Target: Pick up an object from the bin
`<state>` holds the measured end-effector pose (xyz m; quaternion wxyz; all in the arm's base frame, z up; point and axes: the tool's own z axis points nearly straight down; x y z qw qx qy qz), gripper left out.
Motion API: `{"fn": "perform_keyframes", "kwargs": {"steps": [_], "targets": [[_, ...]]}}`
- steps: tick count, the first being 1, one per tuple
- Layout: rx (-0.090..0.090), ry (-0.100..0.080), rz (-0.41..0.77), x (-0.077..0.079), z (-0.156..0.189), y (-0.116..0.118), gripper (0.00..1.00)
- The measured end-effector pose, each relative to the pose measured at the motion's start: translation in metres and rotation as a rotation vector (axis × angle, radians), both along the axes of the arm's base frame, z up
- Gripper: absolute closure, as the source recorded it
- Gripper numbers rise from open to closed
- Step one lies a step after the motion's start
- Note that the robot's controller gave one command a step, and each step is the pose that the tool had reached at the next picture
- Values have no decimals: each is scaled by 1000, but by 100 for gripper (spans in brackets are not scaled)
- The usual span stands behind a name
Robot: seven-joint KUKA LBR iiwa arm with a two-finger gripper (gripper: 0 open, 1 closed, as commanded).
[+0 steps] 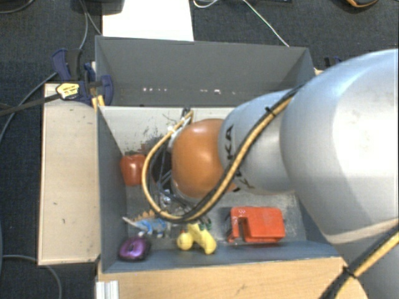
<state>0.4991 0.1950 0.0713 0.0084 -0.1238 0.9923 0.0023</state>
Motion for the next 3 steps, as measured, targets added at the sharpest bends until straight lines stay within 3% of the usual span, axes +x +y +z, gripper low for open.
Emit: {"fn": "perform_keyframes", "kwargs": {"steps": [3], "targets": [[1, -5, 30, 0, 0, 2, 100]]}}
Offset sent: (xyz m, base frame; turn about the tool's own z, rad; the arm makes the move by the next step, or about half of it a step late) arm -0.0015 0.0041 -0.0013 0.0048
